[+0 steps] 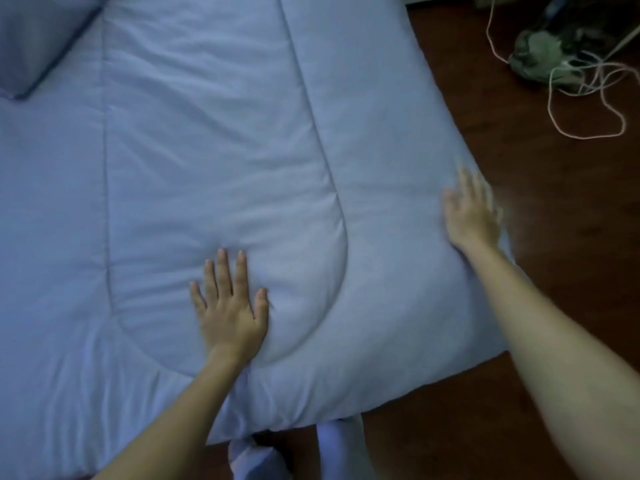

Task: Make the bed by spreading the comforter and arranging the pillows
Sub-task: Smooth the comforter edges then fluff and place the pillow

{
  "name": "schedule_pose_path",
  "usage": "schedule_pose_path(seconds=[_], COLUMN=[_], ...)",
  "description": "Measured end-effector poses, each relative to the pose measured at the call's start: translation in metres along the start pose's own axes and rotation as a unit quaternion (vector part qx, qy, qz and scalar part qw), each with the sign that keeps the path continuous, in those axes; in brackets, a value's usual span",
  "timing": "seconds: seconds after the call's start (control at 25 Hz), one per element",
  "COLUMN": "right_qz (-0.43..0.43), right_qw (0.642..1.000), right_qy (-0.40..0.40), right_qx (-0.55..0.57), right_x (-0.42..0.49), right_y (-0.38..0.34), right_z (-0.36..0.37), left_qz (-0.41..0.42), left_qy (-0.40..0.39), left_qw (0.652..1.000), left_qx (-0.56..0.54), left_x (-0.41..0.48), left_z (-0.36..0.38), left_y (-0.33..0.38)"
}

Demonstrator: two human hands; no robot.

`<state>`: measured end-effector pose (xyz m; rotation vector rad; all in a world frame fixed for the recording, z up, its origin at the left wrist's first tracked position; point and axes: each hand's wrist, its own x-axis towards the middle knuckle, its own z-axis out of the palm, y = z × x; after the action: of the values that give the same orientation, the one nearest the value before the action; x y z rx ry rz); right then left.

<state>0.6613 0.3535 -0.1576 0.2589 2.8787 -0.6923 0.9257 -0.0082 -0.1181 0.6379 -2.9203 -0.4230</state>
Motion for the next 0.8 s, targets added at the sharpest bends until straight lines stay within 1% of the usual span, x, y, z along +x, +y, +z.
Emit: schedule_pose_path(seconds=[0.04, 0.08, 0.12, 0.16, 0.2, 0.24, 0.28, 0.32, 0.36, 0.4, 0.44, 0.48, 0.52, 0.56, 0.6, 0.64, 0.72, 0.76, 0.8], right_qz=[0.091, 0.187, 0.258, 0.289, 0.275, 0.213, 0.105, -0.009, -0.118, -0.231, -0.344, -0.450, -0.519, -0.556, -0.576, -0.575, -0.518, -0.487, -0.459], right_qw=[0.994, 0.976, 0.956, 0.949, 0.956, 0.969, 0.983, 0.989, 0.984, 0.968, 0.938, 0.892, 0.851, 0.825, 0.813, 0.816, 0.845, 0.857, 0.871], right_qy=[-0.028, -0.058, -0.073, -0.050, 0.012, 0.080, 0.123, 0.127, 0.115, 0.078, 0.034, -0.016, -0.058, -0.077, -0.065, -0.013, 0.086, 0.124, 0.140], right_qx=[0.054, 0.095, 0.120, 0.119, 0.101, 0.091, 0.083, 0.073, 0.067, 0.056, 0.019, -0.026, -0.054, -0.055, -0.048, -0.062, -0.098, -0.111, -0.110], right_x=[0.004, 0.003, -0.004, -0.017, -0.034, -0.061, -0.096, -0.141, -0.191, -0.244, -0.298, -0.342, -0.368, -0.377, -0.368, -0.350, -0.294, -0.264, -0.240], right_y=[0.036, 0.058, 0.065, 0.056, 0.037, 0.009, -0.028, -0.068, -0.105, -0.135, -0.156, -0.164, -0.161, -0.150, -0.135, -0.116, -0.062, -0.027, 0.006], right_z=[-0.009, -0.015, -0.016, -0.012, -0.003, 0.008, 0.022, 0.040, 0.064, 0.092, 0.116, 0.137, 0.148, 0.154, 0.150, 0.141, 0.106, 0.083, 0.055], left_qz=[-0.003, -0.008, -0.012, -0.016, -0.014, -0.007, 0.003, 0.004, -0.017, -0.065, -0.128, -0.194, -0.247, -0.287, -0.316, -0.332, -0.335, -0.337, -0.340], left_qy=[-0.002, -0.006, -0.008, -0.015, -0.026, -0.040, -0.050, -0.051, -0.042, -0.024, 0.003, 0.032, 0.053, 0.062, 0.062, 0.055, 0.044, 0.043, 0.045], left_qw=[1.000, 1.000, 1.000, 0.999, 0.999, 0.999, 0.999, 0.999, 0.999, 0.998, 0.992, 0.980, 0.968, 0.956, 0.947, 0.942, 0.941, 0.940, 0.939], left_qx=[0.005, 0.012, 0.020, 0.023, 0.020, 0.018, 0.015, 0.010, 0.003, -0.003, -0.002, 0.001, 0.003, 0.002, -0.001, -0.006, -0.016, -0.022, -0.030], left_x=[0.000, -0.001, -0.002, -0.002, -0.001, -0.001, -0.001, -0.001, -0.002, -0.006, -0.014, -0.027, -0.043, -0.060, -0.075, -0.087, -0.101, -0.102, -0.102], left_z=[-0.001, -0.002, -0.003, -0.004, -0.006, -0.009, -0.013, -0.019, -0.027, -0.037, -0.049, -0.060, -0.071, -0.082, -0.089, -0.094, -0.092, -0.087, -0.083], left_y=[-0.002, -0.002, -0.001, -0.002, -0.003, -0.006, -0.012, -0.021, -0.031, -0.042, -0.051, -0.061, -0.071, -0.082, -0.092, -0.099, -0.105, -0.100, -0.092])
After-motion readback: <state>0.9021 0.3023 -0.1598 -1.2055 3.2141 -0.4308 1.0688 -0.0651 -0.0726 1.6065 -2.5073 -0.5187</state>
